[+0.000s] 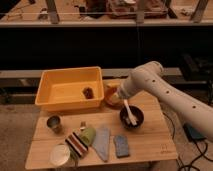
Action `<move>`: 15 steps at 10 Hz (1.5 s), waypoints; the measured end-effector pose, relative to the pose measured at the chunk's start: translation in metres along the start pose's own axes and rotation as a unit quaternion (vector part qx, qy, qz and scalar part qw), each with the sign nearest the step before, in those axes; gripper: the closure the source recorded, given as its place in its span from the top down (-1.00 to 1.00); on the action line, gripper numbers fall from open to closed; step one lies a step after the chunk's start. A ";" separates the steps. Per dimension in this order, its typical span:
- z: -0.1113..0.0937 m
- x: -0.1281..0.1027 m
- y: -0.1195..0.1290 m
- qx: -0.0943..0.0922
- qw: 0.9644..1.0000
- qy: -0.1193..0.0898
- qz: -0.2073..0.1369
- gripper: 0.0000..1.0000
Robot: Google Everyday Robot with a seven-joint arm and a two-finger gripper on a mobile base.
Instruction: Place apple in table surface
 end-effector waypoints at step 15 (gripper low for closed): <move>0.135 -0.036 -0.027 0.040 0.992 -0.122 -0.019 -0.26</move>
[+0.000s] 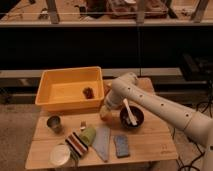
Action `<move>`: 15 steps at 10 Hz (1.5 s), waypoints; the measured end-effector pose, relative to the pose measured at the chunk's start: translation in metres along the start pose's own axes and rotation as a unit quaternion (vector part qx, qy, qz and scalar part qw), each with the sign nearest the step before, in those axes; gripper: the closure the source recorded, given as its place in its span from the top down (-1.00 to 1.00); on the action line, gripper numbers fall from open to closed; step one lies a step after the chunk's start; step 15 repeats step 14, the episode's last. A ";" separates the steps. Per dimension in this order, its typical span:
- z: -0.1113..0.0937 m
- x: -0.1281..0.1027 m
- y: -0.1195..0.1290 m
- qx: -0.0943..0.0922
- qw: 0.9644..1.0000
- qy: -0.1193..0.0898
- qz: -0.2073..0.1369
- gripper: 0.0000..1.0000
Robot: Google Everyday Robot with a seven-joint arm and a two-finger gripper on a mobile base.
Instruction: Place apple in table surface
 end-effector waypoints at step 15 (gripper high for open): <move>0.003 -0.005 0.007 -0.017 0.999 -0.016 0.031 0.60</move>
